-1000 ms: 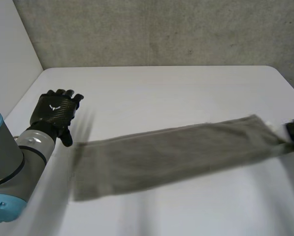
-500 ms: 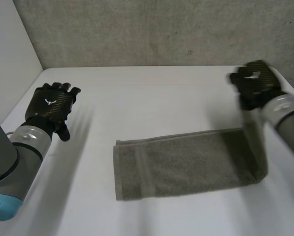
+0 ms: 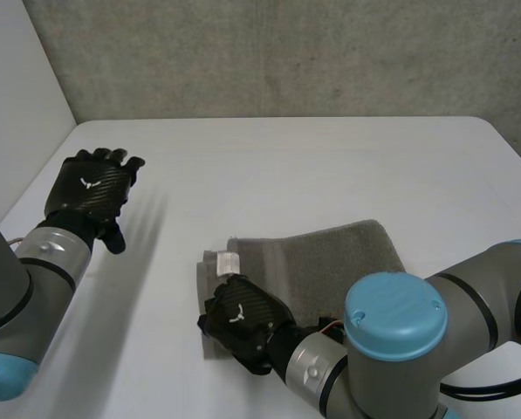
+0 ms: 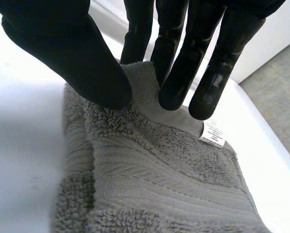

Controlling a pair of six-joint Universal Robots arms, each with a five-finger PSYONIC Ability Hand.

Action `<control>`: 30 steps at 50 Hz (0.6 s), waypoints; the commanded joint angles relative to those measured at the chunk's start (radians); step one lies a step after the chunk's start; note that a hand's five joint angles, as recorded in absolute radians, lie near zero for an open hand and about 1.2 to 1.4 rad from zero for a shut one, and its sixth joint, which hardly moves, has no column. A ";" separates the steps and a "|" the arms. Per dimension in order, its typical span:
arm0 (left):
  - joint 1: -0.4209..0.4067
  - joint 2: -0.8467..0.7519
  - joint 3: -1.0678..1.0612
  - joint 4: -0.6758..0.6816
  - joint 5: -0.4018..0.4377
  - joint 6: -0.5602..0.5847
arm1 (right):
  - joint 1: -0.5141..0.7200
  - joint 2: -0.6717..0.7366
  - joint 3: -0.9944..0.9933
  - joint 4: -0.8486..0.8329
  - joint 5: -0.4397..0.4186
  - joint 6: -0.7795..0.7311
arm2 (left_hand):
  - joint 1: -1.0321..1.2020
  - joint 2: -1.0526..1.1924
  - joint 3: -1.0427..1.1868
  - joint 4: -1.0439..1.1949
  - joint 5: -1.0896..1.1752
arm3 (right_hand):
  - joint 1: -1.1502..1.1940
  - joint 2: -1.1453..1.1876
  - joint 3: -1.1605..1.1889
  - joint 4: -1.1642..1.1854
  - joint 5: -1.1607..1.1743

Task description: Fold the laundry

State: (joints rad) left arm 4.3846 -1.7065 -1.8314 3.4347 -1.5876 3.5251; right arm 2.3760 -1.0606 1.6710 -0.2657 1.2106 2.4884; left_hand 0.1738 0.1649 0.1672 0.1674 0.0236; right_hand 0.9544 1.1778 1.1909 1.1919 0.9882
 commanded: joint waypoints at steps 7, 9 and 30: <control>-0.070 -0.013 0.038 0.086 -0.002 -0.002 | 0.000 -0.033 -0.014 0.013 0.009 0.084 | 0.016 0.025 0.023 0.023 -0.008 | -0.027 -0.250 -0.263 -0.264 -0.235; -0.082 -0.018 0.050 0.098 -0.003 -0.003 | 0.000 -0.032 -0.020 0.016 0.027 0.093 | 0.019 0.028 0.026 0.026 -0.005 | -0.597 -0.820 -0.833 -0.834 -0.805; -0.401 -0.131 0.133 0.097 -0.005 -0.170 | -0.377 -0.315 0.229 0.092 0.165 0.227 | 0.028 0.037 0.035 0.034 0.004 | -0.780 -1.003 -1.016 -1.017 -0.988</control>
State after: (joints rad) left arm 4.0844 -1.7673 -1.7242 3.5352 -1.5915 3.4350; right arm 2.1166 -1.3219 1.8110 -0.1862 1.3946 2.6984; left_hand 0.1738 0.1687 0.1696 0.1698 0.0236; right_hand 0.2100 0.2252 0.2161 0.2333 0.0710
